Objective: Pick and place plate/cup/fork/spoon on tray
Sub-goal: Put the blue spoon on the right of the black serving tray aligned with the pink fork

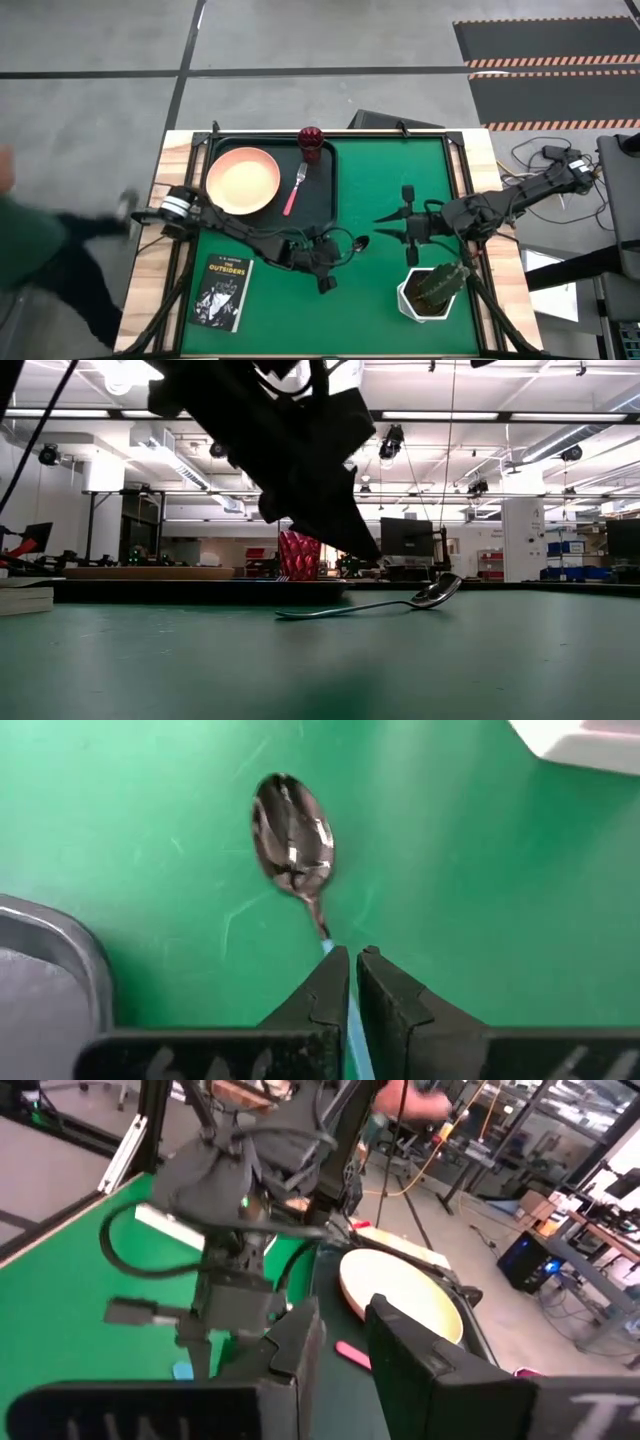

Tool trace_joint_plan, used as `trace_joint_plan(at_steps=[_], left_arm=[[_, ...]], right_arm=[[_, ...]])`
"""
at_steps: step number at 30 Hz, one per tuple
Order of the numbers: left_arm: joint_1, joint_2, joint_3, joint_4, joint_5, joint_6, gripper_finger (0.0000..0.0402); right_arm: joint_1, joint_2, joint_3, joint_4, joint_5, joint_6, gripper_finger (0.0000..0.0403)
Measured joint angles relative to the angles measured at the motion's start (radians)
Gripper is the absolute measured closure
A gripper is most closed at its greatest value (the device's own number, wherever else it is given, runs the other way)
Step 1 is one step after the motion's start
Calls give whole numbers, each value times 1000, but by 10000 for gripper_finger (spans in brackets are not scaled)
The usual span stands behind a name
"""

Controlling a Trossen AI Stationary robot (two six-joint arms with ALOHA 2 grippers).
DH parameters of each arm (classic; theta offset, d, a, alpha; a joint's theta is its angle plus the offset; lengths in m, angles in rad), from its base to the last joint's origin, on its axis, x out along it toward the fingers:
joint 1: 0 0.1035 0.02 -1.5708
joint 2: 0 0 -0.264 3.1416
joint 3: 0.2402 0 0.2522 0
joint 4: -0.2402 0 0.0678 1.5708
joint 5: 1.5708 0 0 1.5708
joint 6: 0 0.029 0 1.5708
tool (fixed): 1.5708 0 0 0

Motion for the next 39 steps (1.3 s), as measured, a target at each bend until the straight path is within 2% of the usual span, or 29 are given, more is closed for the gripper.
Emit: trace_joint_plan(at_steps=[3, 11, 16, 22, 30, 36, 39], left_arm=[[4, 19, -9, 55, 11, 11, 371], [9, 109, -16, 164, -4, 52, 273], [9, 126, -20, 172, -43, 48, 254], [12, 128, -29, 171, -64, 45, 280], [13, 127, -35, 173, -28, -4, 388], [13, 123, -35, 168, -35, -36, 398], [14, 103, -38, 152, -71, -61, 398]], right_arm=[[0, -8, 0, 0, 0, -2, 330], [0, -5, 0, 0, 0, -17, 331], [0, -7, 0, 0, 0, -17, 328], [0, -5, 0, 0, 0, -17, 334], [0, -4, 0, 0, 0, -17, 333], [0, -4, 0, 0, 0, -11, 333], [0, -4, 0, 0, 1, -10, 332]])
